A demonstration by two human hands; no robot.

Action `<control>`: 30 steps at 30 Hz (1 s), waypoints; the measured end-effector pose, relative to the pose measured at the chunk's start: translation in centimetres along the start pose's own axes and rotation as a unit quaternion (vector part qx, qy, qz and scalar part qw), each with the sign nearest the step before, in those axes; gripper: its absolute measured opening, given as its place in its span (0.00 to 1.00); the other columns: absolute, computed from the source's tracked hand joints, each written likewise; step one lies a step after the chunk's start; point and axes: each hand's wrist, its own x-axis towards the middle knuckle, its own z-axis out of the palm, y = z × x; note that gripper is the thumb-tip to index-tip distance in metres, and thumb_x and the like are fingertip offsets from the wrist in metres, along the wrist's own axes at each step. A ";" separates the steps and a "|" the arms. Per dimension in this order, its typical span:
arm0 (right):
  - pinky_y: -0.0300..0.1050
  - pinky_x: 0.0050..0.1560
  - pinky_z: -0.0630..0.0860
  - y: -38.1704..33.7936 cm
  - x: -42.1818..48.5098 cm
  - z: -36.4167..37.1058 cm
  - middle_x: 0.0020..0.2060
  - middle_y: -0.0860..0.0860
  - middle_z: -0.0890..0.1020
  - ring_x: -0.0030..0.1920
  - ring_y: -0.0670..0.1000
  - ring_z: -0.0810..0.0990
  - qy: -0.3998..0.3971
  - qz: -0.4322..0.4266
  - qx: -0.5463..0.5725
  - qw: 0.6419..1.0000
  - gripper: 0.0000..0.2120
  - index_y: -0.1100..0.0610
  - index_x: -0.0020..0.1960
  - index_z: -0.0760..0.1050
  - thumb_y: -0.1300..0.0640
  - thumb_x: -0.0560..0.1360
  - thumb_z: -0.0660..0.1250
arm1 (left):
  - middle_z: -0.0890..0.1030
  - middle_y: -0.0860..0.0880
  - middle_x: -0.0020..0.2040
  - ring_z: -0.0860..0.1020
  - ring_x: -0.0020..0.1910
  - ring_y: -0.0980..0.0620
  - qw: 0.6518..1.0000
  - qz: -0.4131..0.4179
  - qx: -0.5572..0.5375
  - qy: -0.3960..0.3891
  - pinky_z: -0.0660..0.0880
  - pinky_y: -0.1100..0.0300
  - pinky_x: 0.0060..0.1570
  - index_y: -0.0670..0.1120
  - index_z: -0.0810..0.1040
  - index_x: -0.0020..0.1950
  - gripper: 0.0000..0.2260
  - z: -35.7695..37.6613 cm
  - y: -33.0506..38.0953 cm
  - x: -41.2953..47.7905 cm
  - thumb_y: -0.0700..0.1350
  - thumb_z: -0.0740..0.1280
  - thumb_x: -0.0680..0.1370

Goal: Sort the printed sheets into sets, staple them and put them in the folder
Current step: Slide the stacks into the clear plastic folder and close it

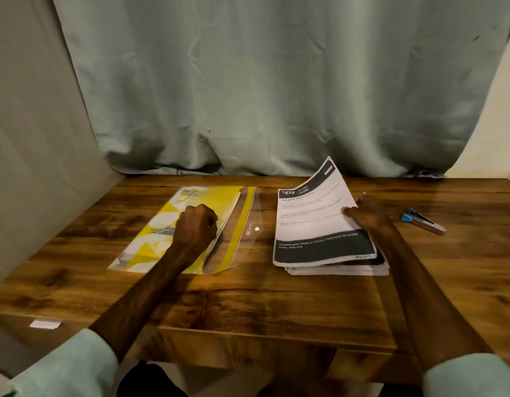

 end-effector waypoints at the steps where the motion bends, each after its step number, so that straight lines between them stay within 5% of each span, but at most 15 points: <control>1: 0.50 0.52 0.79 -0.3 -0.3 0.0 0.63 0.55 0.81 0.57 0.59 0.81 -0.001 -0.016 0.031 0.999 0.17 0.61 0.66 0.76 0.59 0.79 0.70 | 0.87 0.46 0.43 0.84 0.41 0.44 1.000 -0.001 -0.001 0.001 0.83 0.49 0.42 0.44 0.88 0.49 0.08 -0.1 0.1 0.0 0.37 0.75 0.71; 5: 0.40 0.37 0.76 -1.9 -1.6 0.5 0.55 0.52 0.82 0.46 0.52 0.82 0.013 -0.054 0.140 0.989 0.15 0.62 0.66 0.76 0.63 0.80 0.68 | 0.87 0.46 0.41 0.84 0.39 0.44 1.000 -0.003 -0.007 0.009 0.83 0.50 0.42 0.43 0.88 0.48 0.06 -0.4 0.5 -0.2 0.36 0.74 0.72; 10: 0.44 0.42 0.81 -3.1 -2.3 1.7 0.56 0.56 0.84 0.46 0.54 0.85 0.026 -0.049 0.226 0.973 0.14 0.61 0.64 0.79 0.63 0.79 0.69 | 0.87 0.47 0.41 0.84 0.36 0.46 0.999 -0.019 -0.029 0.015 0.83 0.50 0.41 0.44 0.87 0.49 0.05 -0.9 0.3 -0.3 0.38 0.74 0.74; 18: 0.36 0.34 0.76 -4.4 -4.5 3.8 0.45 0.50 0.86 0.40 0.49 0.84 -0.163 -0.018 0.085 0.983 0.09 0.58 0.57 0.80 0.56 0.78 0.71 | 0.87 0.47 0.45 0.84 0.41 0.48 0.998 -0.032 -0.019 0.043 0.84 0.51 0.43 0.44 0.87 0.50 0.05 -2.0 0.4 0.2 0.39 0.74 0.75; 24: 0.36 0.33 0.71 -4.8 -4.8 8.4 0.54 0.56 0.83 0.39 0.46 0.79 -0.115 0.009 0.105 0.988 0.13 0.63 0.62 0.79 0.59 0.79 0.70 | 0.87 0.48 0.44 0.83 0.43 0.46 0.998 -0.034 -0.020 0.044 0.83 0.49 0.43 0.46 0.87 0.48 0.05 -2.5 0.0 0.5 0.40 0.74 0.74; 30: 0.44 0.52 0.79 -5.2 -4.9 12.8 0.60 0.57 0.83 0.54 0.54 0.82 -0.028 -0.006 0.152 0.988 0.14 0.61 0.63 0.80 0.60 0.78 0.71 | 0.87 0.48 0.45 0.83 0.44 0.47 1.000 -0.015 0.001 0.026 0.83 0.50 0.43 0.46 0.87 0.49 0.05 -2.7 0.0 0.4 0.40 0.74 0.74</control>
